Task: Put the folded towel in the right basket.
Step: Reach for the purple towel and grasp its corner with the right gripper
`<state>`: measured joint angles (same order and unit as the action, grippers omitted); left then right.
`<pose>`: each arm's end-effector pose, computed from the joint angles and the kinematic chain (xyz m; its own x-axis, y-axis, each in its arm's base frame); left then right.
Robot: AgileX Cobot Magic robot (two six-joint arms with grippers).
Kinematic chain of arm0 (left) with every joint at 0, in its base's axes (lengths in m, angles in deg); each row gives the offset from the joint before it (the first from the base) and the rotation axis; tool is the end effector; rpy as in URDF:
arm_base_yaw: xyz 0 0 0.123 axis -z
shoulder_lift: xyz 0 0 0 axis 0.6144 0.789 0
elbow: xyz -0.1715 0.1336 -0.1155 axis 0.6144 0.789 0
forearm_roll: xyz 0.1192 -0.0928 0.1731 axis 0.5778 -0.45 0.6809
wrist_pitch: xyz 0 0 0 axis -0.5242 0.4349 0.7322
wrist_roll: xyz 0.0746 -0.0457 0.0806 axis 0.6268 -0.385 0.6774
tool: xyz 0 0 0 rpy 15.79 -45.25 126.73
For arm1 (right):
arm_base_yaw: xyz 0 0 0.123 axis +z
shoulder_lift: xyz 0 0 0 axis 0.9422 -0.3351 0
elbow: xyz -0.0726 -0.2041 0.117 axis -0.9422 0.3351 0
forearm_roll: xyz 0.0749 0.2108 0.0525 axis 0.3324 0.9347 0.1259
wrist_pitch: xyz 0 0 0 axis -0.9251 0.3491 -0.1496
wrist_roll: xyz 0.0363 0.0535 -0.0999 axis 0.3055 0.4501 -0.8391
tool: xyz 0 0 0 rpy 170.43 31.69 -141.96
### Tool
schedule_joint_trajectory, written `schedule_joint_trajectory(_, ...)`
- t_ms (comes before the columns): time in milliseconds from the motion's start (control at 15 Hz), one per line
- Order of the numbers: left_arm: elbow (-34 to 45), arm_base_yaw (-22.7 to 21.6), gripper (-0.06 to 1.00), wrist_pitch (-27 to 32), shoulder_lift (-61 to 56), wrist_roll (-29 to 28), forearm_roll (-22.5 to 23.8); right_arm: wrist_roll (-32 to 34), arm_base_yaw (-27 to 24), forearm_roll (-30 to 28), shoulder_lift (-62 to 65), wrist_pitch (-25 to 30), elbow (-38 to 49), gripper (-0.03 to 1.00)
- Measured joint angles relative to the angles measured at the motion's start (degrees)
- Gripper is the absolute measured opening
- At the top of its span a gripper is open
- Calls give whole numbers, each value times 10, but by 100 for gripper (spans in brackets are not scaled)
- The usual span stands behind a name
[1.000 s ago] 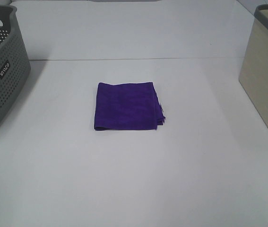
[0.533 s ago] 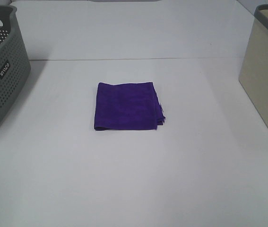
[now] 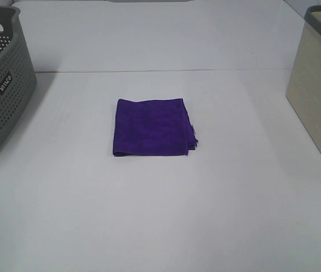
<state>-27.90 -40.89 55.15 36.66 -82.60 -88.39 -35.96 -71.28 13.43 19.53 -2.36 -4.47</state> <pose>0.0394 0.0029 0.2566 -0.4303 -0.0568 -0.9009 -0.0723 0.9970 -0.0284 0.0408 0.0083 0.2374 -0.5225 -0.0404 -0.8517 -0.0734 0.9973 -0.0023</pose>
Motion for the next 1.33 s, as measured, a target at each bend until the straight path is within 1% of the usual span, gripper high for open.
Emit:
schedule_joint_trajectory(1200,0,0,99,0,0,0,0,0,0,-4,0,0,0,98)
schedule_joint_trajectory(1333,0,0,99,0,0,0,0,14,0,-2,0,0,0,98)
